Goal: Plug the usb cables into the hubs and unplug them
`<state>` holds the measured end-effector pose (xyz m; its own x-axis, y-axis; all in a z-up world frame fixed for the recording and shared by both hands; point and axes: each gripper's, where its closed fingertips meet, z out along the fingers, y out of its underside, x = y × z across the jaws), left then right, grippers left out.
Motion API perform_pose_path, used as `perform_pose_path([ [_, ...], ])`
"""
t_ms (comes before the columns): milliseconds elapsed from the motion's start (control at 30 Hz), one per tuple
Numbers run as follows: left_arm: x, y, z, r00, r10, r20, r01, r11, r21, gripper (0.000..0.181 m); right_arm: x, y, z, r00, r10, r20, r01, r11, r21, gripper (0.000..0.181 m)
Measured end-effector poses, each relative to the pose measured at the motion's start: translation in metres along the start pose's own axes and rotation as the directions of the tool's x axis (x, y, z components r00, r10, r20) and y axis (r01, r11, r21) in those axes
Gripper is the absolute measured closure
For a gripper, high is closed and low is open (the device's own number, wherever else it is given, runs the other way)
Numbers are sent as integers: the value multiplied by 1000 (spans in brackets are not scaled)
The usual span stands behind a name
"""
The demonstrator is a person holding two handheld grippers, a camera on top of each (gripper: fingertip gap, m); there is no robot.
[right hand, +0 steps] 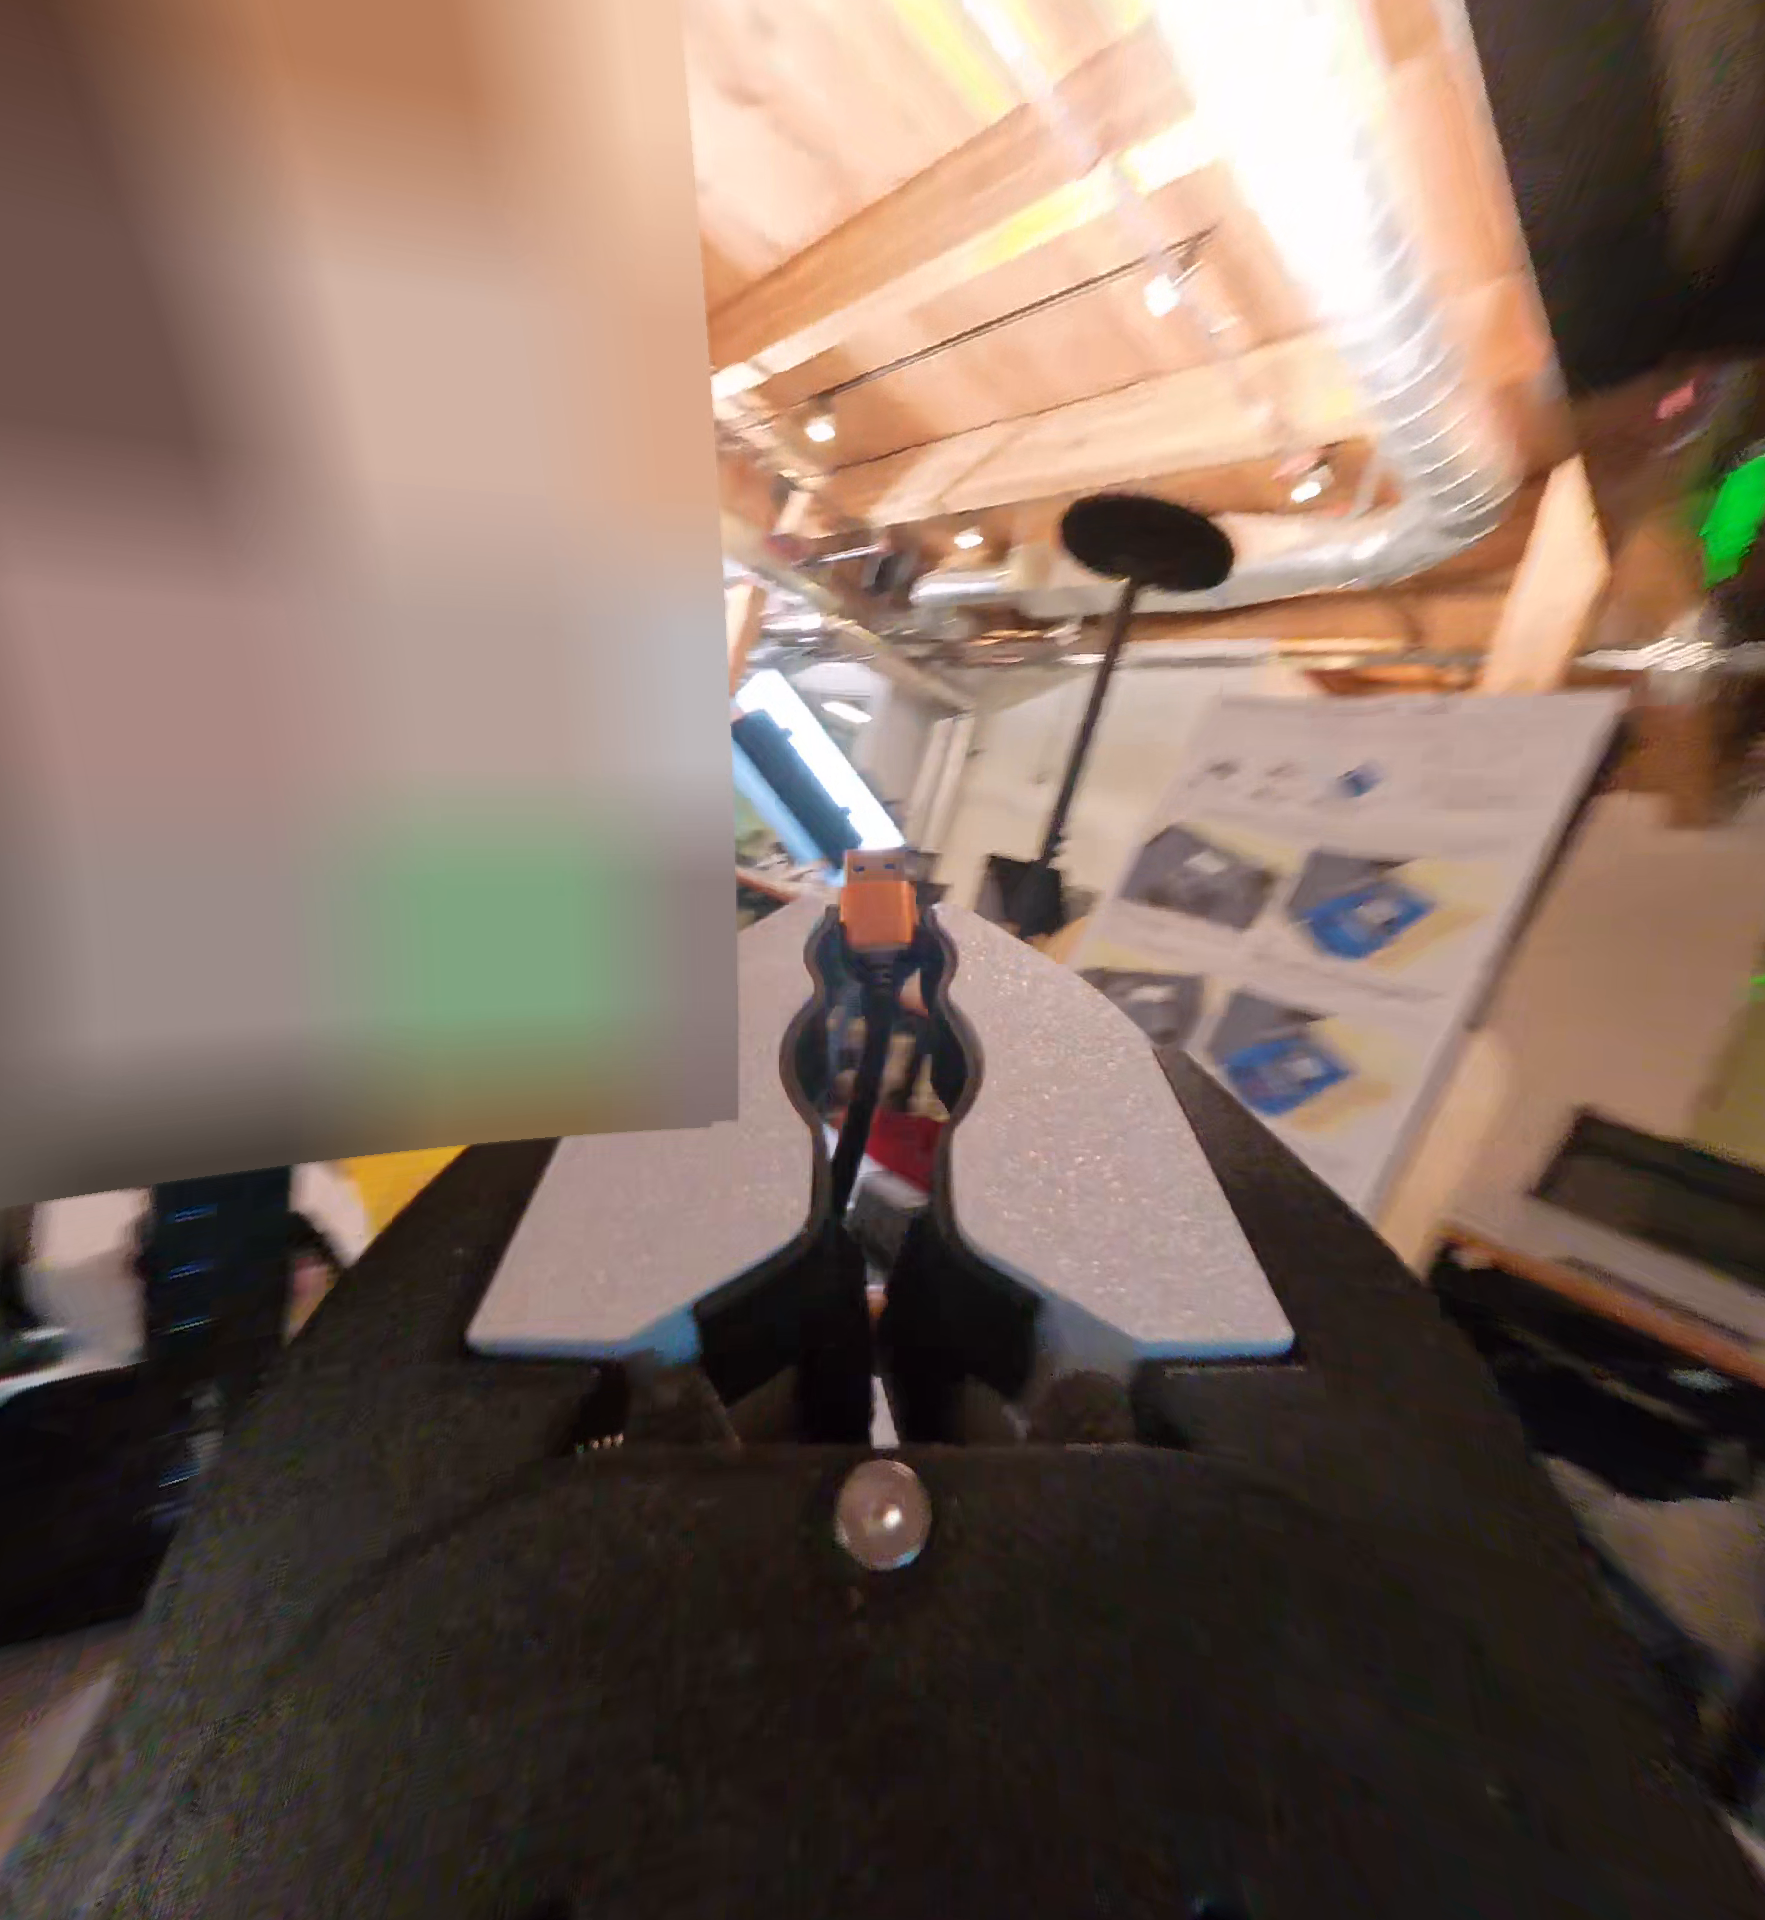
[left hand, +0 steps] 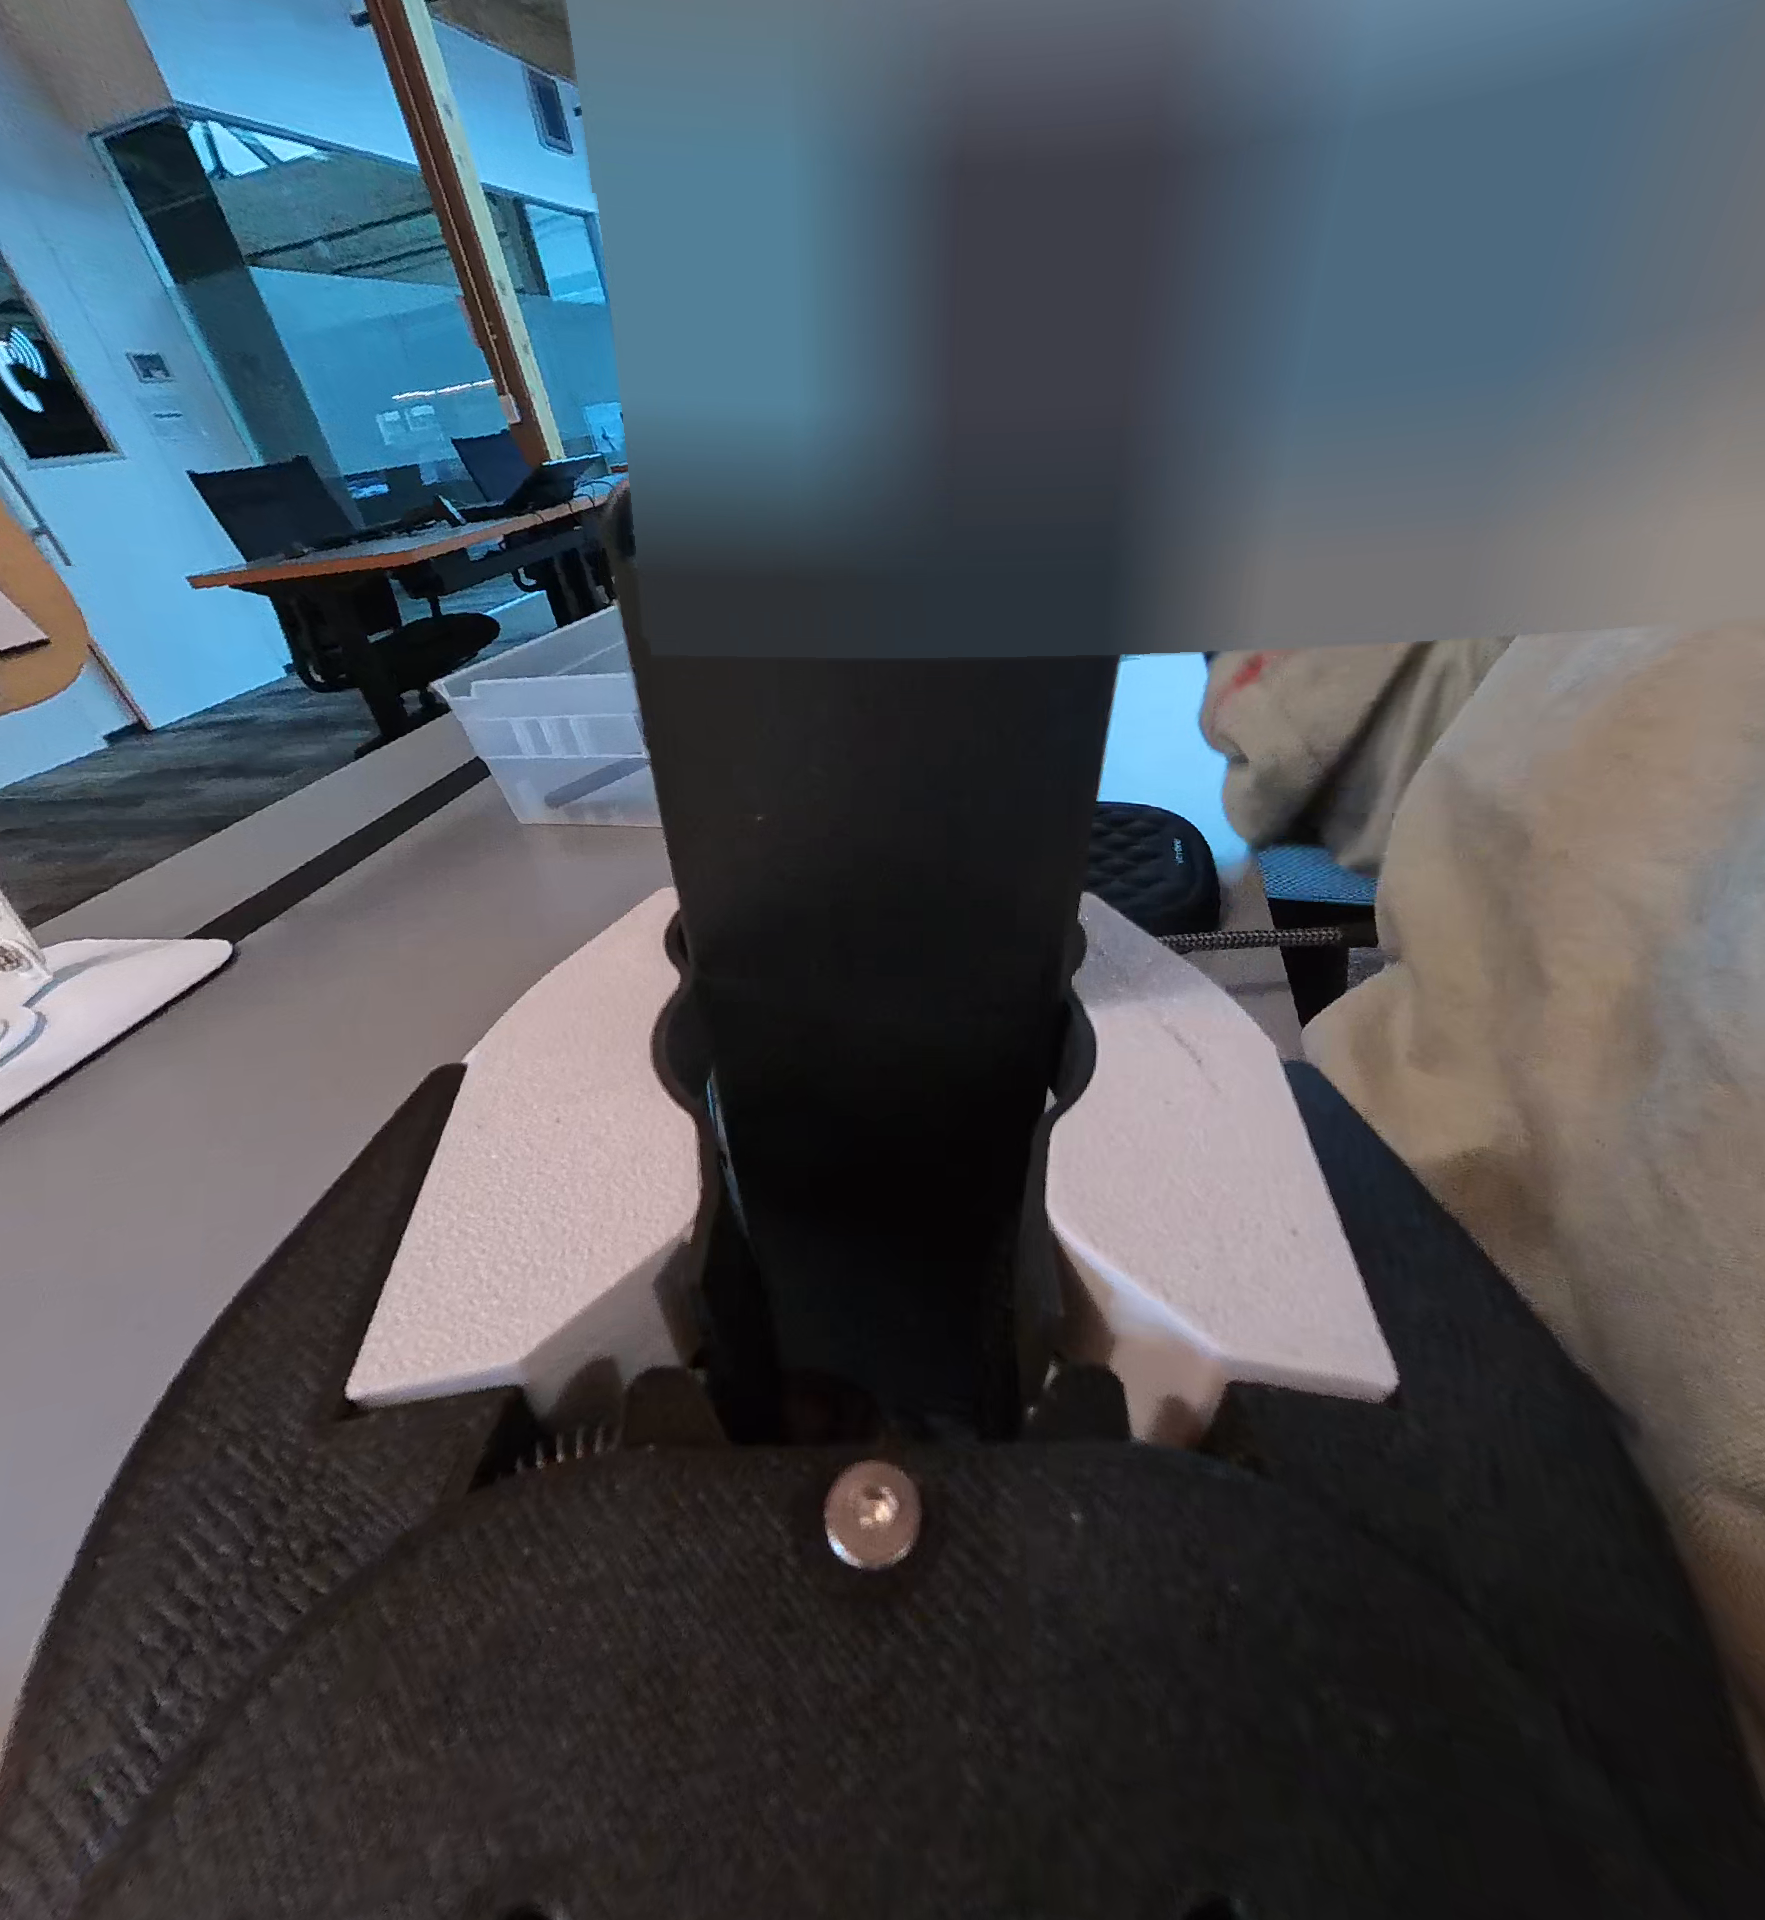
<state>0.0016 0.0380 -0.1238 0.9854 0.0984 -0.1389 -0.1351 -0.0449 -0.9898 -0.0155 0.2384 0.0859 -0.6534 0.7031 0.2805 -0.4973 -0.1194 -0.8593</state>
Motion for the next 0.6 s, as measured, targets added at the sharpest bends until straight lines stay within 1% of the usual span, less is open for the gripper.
perform_pose_path([
  [33,1,0,1,1000,6,-3,-6,1000,-1,118,15,-14,-4,997,-52,-49,52,999,4,167],
  [100,3,0,2,1000,19,-7,-19,1000,-3,118,43,-32,-13,978,-160,-133,160,987,-13,167],
  [167,4,0,4,999,31,-10,-31,1000,-5,118,69,-31,-21,958,-219,-184,210,975,-67,167],
  [233,5,0,6,999,38,-9,-38,999,-5,118,88,-16,-28,958,-218,-185,198,972,-124,167],
  [333,6,0,7,999,44,-8,-44,999,-13,118,108,27,-44,939,-301,-164,255,934,-251,167],
  [367,6,0,8,999,47,-8,-47,999,-16,118,109,39,-49,945,-296,-138,256,933,-252,167],
  [433,7,0,9,999,49,-8,-49,999,-21,118,110,50,-55,962,-247,-118,223,956,-190,167],
  [533,7,0,10,999,53,-9,-53,998,-27,118,113,48,-63,976,-175,-127,168,984,-66,167],
  [600,8,0,11,998,54,-11,-55,998,-29,118,115,47,-65,976,-175,-129,171,984,-41,167],
])
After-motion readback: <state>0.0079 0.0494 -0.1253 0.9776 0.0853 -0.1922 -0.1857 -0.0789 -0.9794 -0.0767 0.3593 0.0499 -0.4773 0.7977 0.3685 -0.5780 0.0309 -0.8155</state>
